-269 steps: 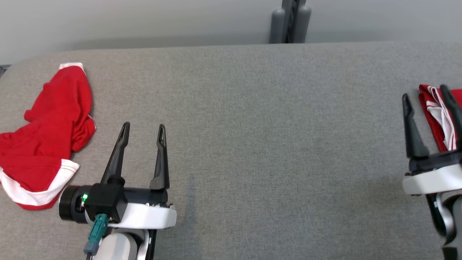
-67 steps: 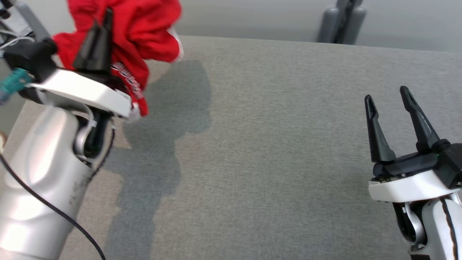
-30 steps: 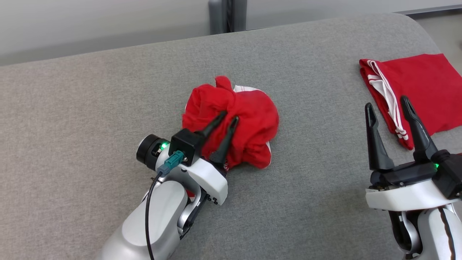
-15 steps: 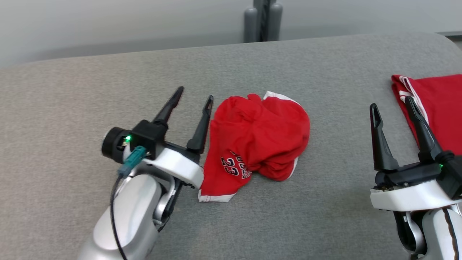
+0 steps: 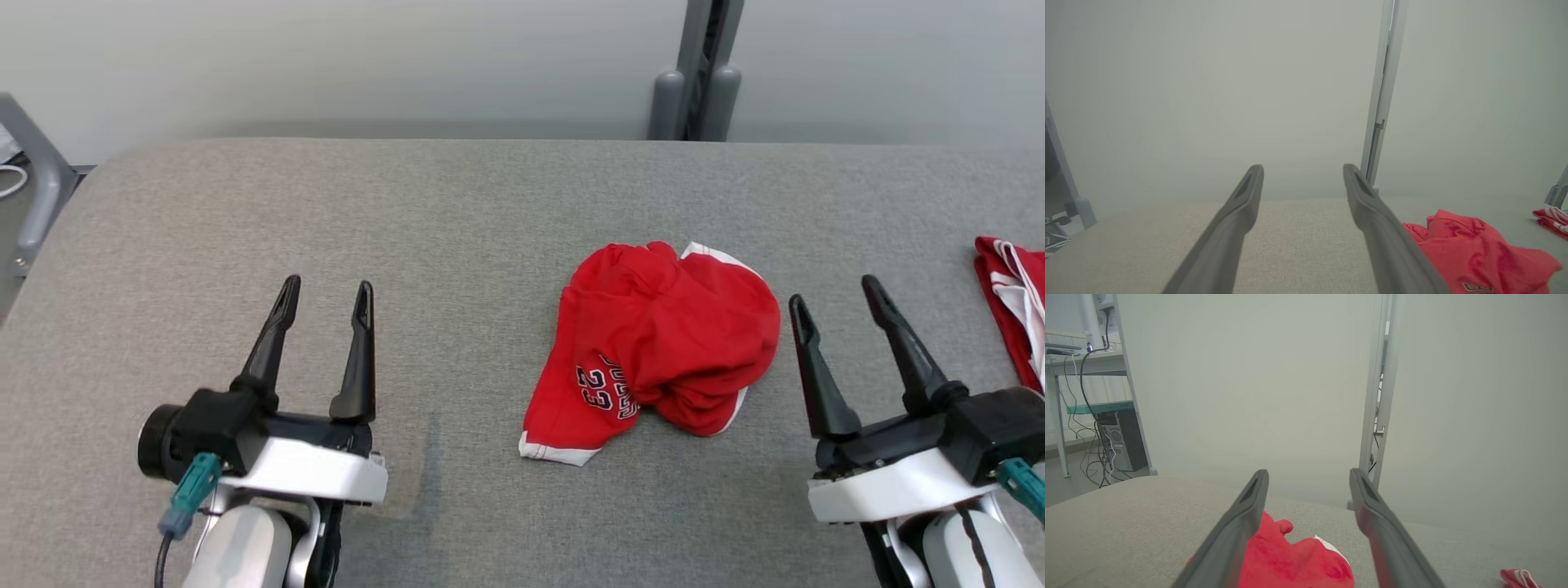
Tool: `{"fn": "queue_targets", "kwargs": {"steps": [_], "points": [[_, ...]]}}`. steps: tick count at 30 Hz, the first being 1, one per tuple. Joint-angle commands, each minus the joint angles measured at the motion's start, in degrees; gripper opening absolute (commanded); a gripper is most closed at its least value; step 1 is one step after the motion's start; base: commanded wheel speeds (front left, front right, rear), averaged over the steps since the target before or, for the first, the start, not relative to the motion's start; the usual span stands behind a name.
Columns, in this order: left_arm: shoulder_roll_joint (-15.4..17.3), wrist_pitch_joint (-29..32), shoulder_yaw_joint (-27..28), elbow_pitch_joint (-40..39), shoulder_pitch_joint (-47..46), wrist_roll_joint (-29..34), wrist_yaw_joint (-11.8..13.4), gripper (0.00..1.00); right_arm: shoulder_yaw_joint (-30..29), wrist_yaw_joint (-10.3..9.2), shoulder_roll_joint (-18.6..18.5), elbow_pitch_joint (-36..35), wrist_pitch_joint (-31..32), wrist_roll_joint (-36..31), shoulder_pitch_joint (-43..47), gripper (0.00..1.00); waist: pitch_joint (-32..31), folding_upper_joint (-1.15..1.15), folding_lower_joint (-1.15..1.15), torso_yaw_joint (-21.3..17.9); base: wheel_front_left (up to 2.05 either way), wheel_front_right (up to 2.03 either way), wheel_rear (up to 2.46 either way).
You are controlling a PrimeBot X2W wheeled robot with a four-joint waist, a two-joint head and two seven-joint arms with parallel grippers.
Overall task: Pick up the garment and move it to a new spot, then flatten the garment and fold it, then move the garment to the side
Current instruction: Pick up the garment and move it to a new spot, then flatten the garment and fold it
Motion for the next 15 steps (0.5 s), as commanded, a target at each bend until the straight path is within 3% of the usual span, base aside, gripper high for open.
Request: {"fn": "queue_targets", "kwargs": {"steps": [1,8,15], "points": [[-0.72,0.03,1.88,-1.53,2.04,0.92,-0.53,1.00,0.18,0.01,-0.03,0.25,-0.26,0.58,0.87,1.00,-0.53,0.00,0.00,0.83,0.00,0.00,0.00],[-2.39,0.03,3.98,-3.06,5.15,3.65,-2.65,1.00,0.46,0.00,0.12,0.78,-0.26,0.87,1.19,1.00,-0.82,0.00,0.00,1.62,0.00,0.00,0.00],[-2.87,0.03,4.88,-3.44,5.50,4.25,-3.23,1.00,0.55,0.01,-0.06,1.06,-0.26,0.96,0.92,1.00,-0.79,0.00,0.00,1.89,0.00,0.00,0.00]]}}
